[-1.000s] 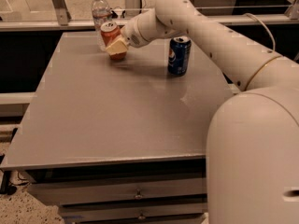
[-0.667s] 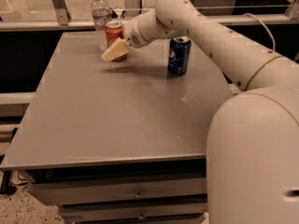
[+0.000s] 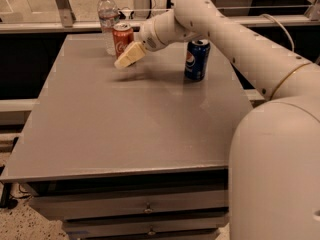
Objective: Move coke can near water bottle
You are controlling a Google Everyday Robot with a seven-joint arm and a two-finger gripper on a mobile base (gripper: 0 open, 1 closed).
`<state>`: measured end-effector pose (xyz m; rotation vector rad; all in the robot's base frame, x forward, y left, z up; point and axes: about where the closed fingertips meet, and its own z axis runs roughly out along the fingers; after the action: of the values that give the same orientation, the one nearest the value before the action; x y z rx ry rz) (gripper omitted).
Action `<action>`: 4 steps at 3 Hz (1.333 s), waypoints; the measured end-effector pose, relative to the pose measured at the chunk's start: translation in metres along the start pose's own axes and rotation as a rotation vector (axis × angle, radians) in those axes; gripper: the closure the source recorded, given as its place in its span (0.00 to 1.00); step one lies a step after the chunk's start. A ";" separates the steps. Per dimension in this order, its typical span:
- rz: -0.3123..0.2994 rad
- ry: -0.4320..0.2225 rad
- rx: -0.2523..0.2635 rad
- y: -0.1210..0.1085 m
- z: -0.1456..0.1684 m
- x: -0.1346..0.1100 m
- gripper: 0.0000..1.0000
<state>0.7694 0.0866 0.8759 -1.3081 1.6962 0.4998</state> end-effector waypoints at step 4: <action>-0.026 -0.143 0.113 -0.035 -0.136 0.006 0.00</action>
Offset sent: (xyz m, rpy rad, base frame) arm -0.0059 -0.1059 0.0623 0.0096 -0.1014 -0.0745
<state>0.7459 -0.0327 0.9466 -1.1831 1.5645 0.4643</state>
